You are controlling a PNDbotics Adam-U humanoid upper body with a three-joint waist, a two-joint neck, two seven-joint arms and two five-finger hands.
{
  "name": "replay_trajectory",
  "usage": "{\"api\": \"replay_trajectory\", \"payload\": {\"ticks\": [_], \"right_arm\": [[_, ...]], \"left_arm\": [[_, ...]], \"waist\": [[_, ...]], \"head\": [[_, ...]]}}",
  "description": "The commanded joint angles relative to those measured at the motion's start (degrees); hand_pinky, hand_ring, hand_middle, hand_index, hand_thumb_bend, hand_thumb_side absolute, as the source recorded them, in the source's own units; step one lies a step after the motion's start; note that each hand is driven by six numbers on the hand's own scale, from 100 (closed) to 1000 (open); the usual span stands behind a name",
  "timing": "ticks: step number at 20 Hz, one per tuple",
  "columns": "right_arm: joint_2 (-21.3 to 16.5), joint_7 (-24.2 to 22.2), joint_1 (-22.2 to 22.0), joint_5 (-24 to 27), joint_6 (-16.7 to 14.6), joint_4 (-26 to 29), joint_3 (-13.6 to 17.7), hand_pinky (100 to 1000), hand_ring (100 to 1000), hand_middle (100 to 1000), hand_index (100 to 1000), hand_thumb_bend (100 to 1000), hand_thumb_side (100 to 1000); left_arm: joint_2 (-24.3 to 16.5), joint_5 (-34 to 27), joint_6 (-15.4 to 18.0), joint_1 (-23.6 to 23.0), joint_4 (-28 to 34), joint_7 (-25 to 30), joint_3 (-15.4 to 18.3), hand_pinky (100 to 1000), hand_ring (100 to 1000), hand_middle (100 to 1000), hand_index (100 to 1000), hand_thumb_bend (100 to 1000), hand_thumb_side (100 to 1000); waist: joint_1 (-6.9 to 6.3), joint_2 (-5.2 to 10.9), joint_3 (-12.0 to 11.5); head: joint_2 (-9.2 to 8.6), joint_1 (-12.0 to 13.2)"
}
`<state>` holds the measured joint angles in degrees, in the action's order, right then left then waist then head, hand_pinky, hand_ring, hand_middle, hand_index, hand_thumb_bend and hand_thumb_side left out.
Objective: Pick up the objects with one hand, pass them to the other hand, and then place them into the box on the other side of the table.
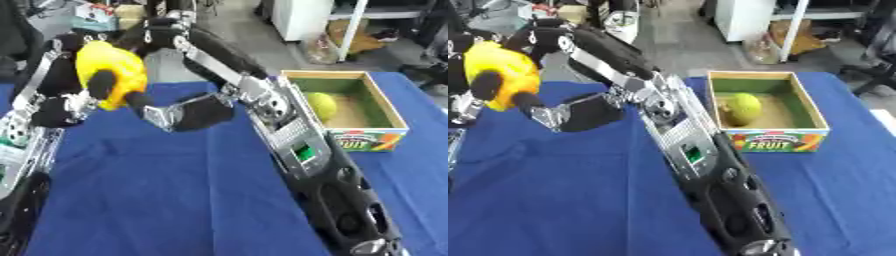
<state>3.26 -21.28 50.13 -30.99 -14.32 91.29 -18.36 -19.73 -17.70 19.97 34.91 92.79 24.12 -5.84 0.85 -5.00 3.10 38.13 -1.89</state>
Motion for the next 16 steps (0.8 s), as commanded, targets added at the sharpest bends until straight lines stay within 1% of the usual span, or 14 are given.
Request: {"api": "replay_trajectory", "payload": {"ticks": [1,5,8,9,10,11,12,13,16], "right_arm": [[0.33,2.25,0.9,-1.03,0.17,0.36,0.24,790,684,720,562,114,164],[0.44,6.82,0.79,-1.72,0.93,0.42,0.4,770,636,659,387,100,120],[0.48,9.92,0.74,-2.17,1.44,0.36,0.2,767,630,647,367,100,117],[0.47,10.44,0.73,-2.35,1.47,0.32,0.12,767,629,645,364,100,117],[0.45,10.78,0.72,-2.49,1.45,0.32,0.07,767,629,644,363,100,117],[0.43,11.03,0.7,-2.58,1.42,0.37,0.07,767,630,644,362,100,116],[0.39,11.21,0.69,-2.62,1.38,0.49,0.11,767,630,644,361,100,116],[0.32,11.32,0.69,-2.64,1.36,0.62,0.16,768,632,645,361,100,115],[-0.21,11.74,0.71,-2.77,1.46,1.27,0.87,769,634,646,362,100,114]], "left_arm": [[-0.44,0.15,0.04,1.34,0.8,0.65,-0.22,645,447,358,471,325,354],[-0.4,0.65,0.06,1.25,0.74,1.1,-0.22,663,469,389,498,337,359],[-0.34,1.1,0.02,1.1,0.64,1.31,-0.01,690,502,441,544,391,383],[-0.41,1.53,0.02,0.99,0.59,1.31,0.18,716,545,488,589,488,424],[-0.5,2.22,0.06,0.88,0.53,1.21,0.43,723,559,502,602,518,437],[-0.62,3.07,0.12,0.72,0.41,1.05,0.73,752,609,559,640,623,492],[-0.77,4.17,0.17,0.52,0.26,0.88,1.1,764,633,588,663,674,519],[-0.95,5.39,0.23,0.29,0.1,0.7,1.47,793,688,645,718,737,567],[-1.44,9.53,-0.2,-0.71,-1.2,-1.96,3.45,804,710,675,739,751,590]], "waist": [[0.49,0.61,-0.02],[0.52,0.62,-0.06],[0.56,0.61,-0.09],[0.57,0.61,-0.1],[0.58,0.62,-0.09],[0.59,0.62,-0.1],[0.59,0.62,-0.1],[0.6,0.63,-0.11],[0.57,0.67,-0.14]], "head": [[-0.64,0.03],[-0.62,0.04],[-0.55,0.03],[-0.51,0.05],[-0.5,0.05],[-0.49,0.06],[-0.48,0.07],[-0.46,0.07],[-0.45,0.04]]}}
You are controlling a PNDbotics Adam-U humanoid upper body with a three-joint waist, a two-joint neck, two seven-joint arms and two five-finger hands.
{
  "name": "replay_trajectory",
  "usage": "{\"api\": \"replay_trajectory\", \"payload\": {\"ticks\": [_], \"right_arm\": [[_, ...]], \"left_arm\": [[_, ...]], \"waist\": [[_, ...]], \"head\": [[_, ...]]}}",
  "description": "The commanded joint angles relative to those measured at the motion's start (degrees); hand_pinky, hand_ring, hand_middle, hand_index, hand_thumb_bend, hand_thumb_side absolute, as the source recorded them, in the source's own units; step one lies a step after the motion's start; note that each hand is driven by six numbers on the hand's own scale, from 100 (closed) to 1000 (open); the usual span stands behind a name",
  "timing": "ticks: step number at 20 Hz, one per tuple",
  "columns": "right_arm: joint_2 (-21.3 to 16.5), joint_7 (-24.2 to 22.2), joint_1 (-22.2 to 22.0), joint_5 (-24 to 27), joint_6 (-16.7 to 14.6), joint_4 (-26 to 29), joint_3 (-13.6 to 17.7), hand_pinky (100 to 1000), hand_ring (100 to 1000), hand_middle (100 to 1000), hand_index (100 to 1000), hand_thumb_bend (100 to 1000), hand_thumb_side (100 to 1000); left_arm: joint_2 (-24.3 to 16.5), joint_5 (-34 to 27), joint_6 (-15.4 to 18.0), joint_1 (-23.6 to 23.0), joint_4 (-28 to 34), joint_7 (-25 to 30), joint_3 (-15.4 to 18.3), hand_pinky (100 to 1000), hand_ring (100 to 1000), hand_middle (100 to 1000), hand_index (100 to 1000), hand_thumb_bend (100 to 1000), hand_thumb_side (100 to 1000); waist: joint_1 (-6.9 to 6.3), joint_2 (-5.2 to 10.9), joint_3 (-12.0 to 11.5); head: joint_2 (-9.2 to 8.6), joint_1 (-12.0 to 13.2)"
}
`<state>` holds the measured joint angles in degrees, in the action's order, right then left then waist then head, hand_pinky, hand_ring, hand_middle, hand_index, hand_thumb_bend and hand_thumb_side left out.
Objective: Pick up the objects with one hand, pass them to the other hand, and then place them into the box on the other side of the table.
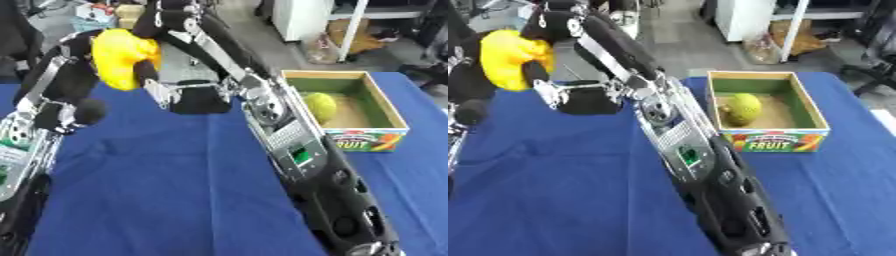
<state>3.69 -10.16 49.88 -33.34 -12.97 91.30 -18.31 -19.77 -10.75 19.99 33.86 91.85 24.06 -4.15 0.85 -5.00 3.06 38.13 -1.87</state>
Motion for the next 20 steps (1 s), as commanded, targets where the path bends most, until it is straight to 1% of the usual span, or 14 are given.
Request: {"api": "replay_trajectory", "payload": {"ticks": [1,5,8,11,14,20], "right_arm": [[-0.95,0.84,0.96,-0.52,0.24,1.48,1.22,770,637,647,363,100,113],[-3.48,2.9,1.3,-1.22,1.69,2.18,4.32,769,638,648,364,100,109],[-6.43,5.74,2.01,-2.37,3.87,0.92,7.97,766,637,646,364,100,104],[-8.66,8.13,2.66,-4.11,5.81,-2.39,10.83,761,634,643,363,100,100],[-10.37,10.49,2.9,-5.77,7.37,-6.21,13.38,753,628,639,363,100,100],[-12.7,14.87,3.58,-6.48,10.73,-15.61,17.99,730,611,625,358,111,100]], "left_arm": [[-1.53,3.25,-0.49,-0.03,-0.79,-3.3,2.26,808,718,684,745,744,594],[-2.4,4.83,-0.9,-2.03,-1.2,-6.95,3.83,810,718,683,745,739,595],[-2.86,5.5,-0.95,-3.54,-0.51,-8.59,5.01,810,717,681,743,734,595],[-2.92,5.99,-1.09,-4.58,0.32,-9.53,5.56,809,716,680,741,729,597],[-2.71,6.32,-1.2,-5.22,1.23,-9.99,5.74,809,713,677,742,717,606],[-2.36,6.59,-1.63,-6.01,2.59,-9.96,5.64,809,711,674,743,692,624]], "waist": [[0.57,0.67,-0.1],[0.49,0.67,-0.14],[0.36,0.75,-0.45],[0.15,0.85,-0.91],[-0.26,0.93,-1.43],[-0.92,1.07,-2.15]], "head": [[-0.42,0.02],[-0.28,0.21],[-0.07,0.5],[0.21,0.66],[0.86,0.81],[2.31,0.88]]}}
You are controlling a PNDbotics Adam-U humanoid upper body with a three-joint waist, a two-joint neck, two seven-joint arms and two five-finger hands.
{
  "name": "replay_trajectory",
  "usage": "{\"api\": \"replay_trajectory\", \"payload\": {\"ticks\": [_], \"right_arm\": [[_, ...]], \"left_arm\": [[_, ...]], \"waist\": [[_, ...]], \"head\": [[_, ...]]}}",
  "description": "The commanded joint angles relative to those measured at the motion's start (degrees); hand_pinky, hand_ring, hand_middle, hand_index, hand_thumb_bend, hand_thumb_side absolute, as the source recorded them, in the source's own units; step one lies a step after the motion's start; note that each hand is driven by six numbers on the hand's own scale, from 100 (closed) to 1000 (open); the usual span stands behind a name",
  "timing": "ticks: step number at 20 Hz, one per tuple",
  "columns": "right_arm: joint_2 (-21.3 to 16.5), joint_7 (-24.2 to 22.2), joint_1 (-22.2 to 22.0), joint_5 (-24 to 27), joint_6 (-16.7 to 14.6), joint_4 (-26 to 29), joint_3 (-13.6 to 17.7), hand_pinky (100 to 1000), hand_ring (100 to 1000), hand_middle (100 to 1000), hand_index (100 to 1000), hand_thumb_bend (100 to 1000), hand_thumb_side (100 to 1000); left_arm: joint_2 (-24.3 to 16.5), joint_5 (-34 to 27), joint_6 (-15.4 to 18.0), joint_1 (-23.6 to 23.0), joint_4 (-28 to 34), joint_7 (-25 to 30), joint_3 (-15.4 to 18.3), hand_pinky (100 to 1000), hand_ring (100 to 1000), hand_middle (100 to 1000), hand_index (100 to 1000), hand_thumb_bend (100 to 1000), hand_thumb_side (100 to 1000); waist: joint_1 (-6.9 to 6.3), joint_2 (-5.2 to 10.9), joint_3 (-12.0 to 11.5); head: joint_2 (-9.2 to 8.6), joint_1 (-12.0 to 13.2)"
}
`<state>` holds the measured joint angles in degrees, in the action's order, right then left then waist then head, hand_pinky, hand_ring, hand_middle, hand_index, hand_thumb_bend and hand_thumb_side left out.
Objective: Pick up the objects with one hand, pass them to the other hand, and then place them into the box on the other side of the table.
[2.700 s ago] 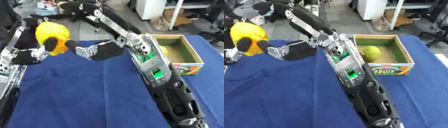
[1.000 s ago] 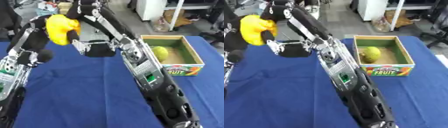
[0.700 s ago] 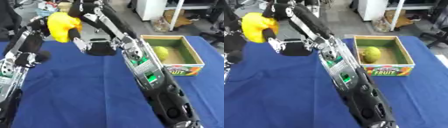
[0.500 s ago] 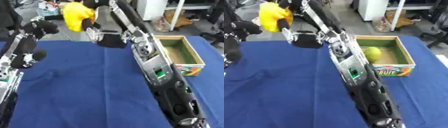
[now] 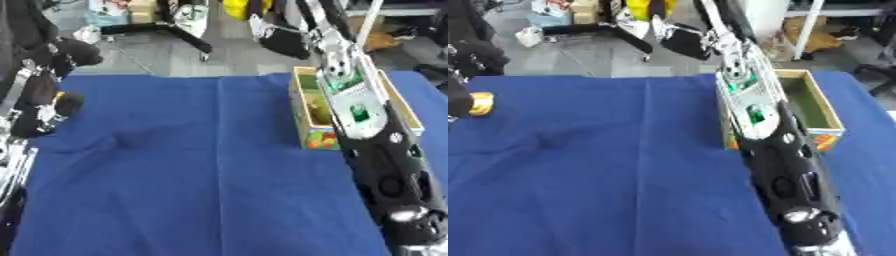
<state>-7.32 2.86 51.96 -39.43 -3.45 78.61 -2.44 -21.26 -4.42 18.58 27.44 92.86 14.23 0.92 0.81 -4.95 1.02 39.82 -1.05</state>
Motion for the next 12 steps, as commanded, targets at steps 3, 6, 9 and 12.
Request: {"api": "replay_trajectory", "payload": {"ticks": [3,6,9,12], "right_arm": [[-2.03,4.63,1.76,-0.72,3.0,-7.99,4.41,719,605,620,356,120,100],[-2.17,7.96,2.02,-1.42,5.38,-13.05,6.92,709,598,614,354,129,100],[-2.27,11.7,2.4,-1.96,8.15,-17.71,9.17,700,592,608,353,140,100],[-2.63,14.77,2.69,-2.6,10.85,-22.13,10.97,698,591,607,353,146,100]], "left_arm": [[-0.74,0.36,-0.45,0.13,2.03,-0.01,0.48,809,710,673,742,685,631],[-0.59,0.38,-0.59,-0.09,2.35,0.17,0.43,809,709,671,742,685,635],[-0.44,0.33,-0.7,-0.27,2.49,0.41,0.41,808,707,669,742,684,639],[-0.34,0.29,-0.79,-0.45,2.51,0.62,0.44,808,705,666,741,681,643]], "waist": [[-1.12,1.08,-0.35],[-1.26,1.1,-0.54],[-1.33,1.07,-0.72],[-1.37,1.01,-0.86]], "head": [[1.04,-0.06],[1.13,-0.34],[1.0,-0.66],[0.76,-1.07]]}}
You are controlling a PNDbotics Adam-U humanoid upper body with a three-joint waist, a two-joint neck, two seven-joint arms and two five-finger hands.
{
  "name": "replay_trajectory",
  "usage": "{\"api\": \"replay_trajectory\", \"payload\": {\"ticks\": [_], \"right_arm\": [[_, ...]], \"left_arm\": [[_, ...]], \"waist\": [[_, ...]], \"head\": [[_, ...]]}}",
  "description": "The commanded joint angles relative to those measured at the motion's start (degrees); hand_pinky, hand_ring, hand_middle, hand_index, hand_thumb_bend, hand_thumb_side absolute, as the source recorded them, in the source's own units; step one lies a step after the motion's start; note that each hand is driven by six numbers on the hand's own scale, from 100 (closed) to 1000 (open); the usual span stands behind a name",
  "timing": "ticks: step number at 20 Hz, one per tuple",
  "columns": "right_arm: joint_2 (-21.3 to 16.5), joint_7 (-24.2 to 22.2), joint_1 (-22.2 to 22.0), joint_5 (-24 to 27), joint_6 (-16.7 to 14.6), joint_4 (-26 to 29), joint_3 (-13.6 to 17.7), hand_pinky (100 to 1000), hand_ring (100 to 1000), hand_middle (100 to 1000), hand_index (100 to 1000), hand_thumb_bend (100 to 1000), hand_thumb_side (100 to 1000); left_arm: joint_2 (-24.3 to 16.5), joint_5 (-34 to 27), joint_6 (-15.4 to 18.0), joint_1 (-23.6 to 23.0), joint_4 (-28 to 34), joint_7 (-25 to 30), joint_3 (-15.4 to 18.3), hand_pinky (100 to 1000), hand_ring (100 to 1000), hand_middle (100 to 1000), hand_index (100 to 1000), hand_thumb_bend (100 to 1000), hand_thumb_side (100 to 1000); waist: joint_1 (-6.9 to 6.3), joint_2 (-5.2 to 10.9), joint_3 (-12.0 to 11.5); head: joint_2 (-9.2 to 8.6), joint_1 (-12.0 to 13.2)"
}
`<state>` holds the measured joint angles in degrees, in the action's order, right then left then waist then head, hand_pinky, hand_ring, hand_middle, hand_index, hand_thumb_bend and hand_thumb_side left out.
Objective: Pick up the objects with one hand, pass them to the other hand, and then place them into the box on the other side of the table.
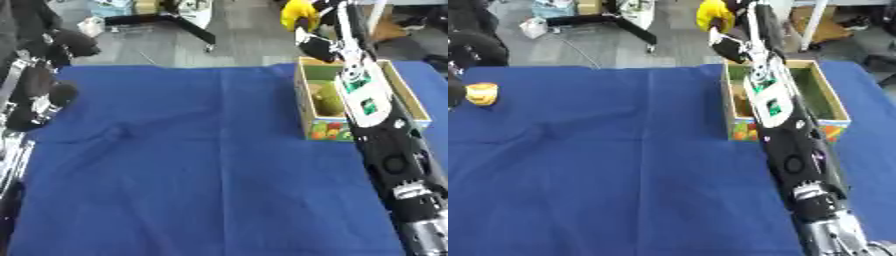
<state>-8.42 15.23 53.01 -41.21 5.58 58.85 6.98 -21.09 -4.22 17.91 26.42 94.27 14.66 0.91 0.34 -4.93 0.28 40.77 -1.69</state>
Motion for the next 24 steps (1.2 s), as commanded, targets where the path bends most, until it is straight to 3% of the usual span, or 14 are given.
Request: {"api": "replay_trajectory", "payload": {"ticks": [1,8,11,12,13,14,15,18,20,23,24], "right_arm": [[-1.72,3.41,1.7,-1.3,2.77,-3.46,2.01,698,591,606,352,150,100],[-3.33,10.89,1.25,-3.78,12.45,-8.54,4.72,697,594,607,369,184,100],[-4.24,14.01,1.1,-4.46,17.06,-10.3,5.43,701,605,619,485,238,100],[-4.52,14.52,1.02,-4.33,18.24,-10.85,5.52,709,620,641,594,294,100],[-4.84,14.67,0.96,-4.23,19.13,-11.41,5.48,713,625,648,613,304,106],[-5.15,14.6,0.9,-4.31,19.87,-11.96,5.38,727,646,675,672,371,168],[-5.4,14.46,0.86,-4.56,20.5,-12.4,5.28,730,650,679,680,383,178],[-5.76,13.37,0.61,-5.1,21.36,-13.12,5.16,744,691,736,798,573,308],[-5.84,12.73,0.38,-5.38,21.15,-12.94,5.09,743,692,738,820,638,374],[-5.51,13.07,-0.06,-5.28,19.84,-10.95,4.98,739,689,737,827,622,392],[-5.31,13.2,-0.19,-4.98,18.74,-9.78,4.75,737,686,734,824,557,357]], "left_arm": [[-0.51,0.08,-0.15,0.52,1.1,0.26,0.47,808,705,666,741,681,644],[-0.54,0.09,-0.37,0.19,0.95,0.46,0.67,808,704,663,740,675,651],[-0.59,0.12,-0.5,-0.03,0.77,0.56,0.77,808,703,661,740,671,654],[-0.62,0.1,-0.52,-0.06,0.74,0.62,0.77,808,703,661,740,673,657],[-0.64,0.1,-0.53,-0.09,0.73,0.7,0.77,809,703,661,740,673,657],[-0.65,0.1,-0.54,-0.1,0.72,0.76,0.78,809,703,660,740,674,657],[-0.66,0.1,-0.55,-0.12,0.71,0.81,0.8,808,703,660,740,674,657],[-0.71,0.14,-0.55,-0.21,0.67,0.86,0.84,808,702,659,740,676,657],[-0.72,0.15,-0.56,-0.29,0.65,0.88,0.88,808,702,659,740,678,657],[-0.74,0.26,-0.59,-0.41,0.58,0.87,0.98,807,701,658,740,676,656],[-0.75,0.3,-0.6,-0.43,0.57,0.84,1.03,807,701,658,741,675,655]], "waist": [[-0.9,0.97,-0.15],[-0.88,0.96,-0.1],[-0.87,1.01,0.04],[-0.84,1.03,0.11],[-0.81,1.04,0.17],[-0.78,1.06,0.22],[-0.75,1.07,0.26],[-0.75,1.1,0.36],[-0.77,1.11,0.38],[-0.78,1.11,0.38],[-0.78,1.1,0.36]], "head": [[-0.26,-0.53],[-0.57,-0.68],[-0.72,-0.69],[-0.78,-0.71],[-0.82,-0.74],[-0.87,-0.75],[-0.9,-0.75],[-1.03,-0.73],[-1.07,-0.74],[-1.12,-0.66],[-1.13,-0.59]]}}
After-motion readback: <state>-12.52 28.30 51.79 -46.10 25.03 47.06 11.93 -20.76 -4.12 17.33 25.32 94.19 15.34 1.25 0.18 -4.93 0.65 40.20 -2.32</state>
